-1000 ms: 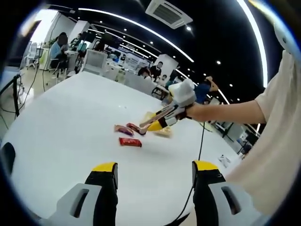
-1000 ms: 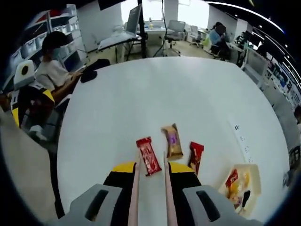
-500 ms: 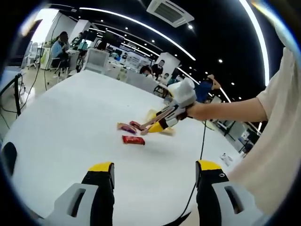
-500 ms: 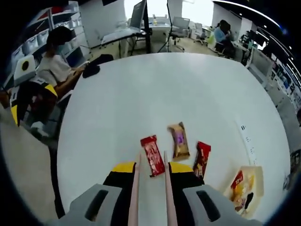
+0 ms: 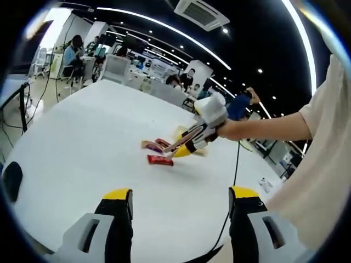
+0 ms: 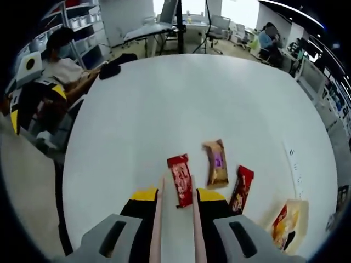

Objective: Place the target food into the container with the food tongs after gripping and lifting it, then release it inside without dropping or visibly crushing the food.

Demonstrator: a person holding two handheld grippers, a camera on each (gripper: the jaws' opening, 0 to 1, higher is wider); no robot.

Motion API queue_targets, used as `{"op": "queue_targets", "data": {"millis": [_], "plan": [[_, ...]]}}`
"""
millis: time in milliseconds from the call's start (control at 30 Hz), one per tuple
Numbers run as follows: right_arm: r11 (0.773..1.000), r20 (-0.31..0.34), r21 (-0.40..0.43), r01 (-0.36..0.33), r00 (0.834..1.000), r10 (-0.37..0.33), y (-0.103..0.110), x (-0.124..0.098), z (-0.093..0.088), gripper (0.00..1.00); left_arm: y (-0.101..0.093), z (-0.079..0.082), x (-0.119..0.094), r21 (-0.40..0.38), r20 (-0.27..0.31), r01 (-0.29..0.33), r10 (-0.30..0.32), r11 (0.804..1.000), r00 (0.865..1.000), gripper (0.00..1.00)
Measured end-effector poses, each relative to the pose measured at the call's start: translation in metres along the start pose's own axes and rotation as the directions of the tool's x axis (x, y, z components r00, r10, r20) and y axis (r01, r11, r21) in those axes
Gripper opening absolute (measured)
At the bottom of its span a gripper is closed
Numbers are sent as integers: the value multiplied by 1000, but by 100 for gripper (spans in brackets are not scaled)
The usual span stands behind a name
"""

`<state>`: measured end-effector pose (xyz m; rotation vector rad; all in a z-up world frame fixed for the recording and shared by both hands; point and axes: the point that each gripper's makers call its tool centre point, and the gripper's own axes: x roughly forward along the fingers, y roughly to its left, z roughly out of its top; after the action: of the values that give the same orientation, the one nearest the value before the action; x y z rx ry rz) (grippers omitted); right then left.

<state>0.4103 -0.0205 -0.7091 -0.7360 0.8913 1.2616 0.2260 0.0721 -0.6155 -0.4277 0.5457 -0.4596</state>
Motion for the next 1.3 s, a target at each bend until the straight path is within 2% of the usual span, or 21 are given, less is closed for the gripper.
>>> {"op": "queue_targets", "data": {"millis": [300, 500, 1000, 1300], "plan": [[1000, -24, -18, -8, 1000, 7, 0, 4, -3, 25, 1, -1, 3, -5, -5, 1, -1, 1000, 1000, 71], [1000, -36, -5, 4, 999, -4, -7, 10, -10, 25, 3, -2, 4, -11, -9, -3, 3, 1000, 1000, 71], [999, -43, -29, -18, 999, 17, -4, 21, -2, 25, 6, 0, 8, -14, -18, -1, 1, 1000, 1000, 70], [998, -72, -59, -24, 997, 19, -3, 26, -6, 26, 9, -2, 7, -23, -19, -12, 12, 1000, 1000, 70]]}}
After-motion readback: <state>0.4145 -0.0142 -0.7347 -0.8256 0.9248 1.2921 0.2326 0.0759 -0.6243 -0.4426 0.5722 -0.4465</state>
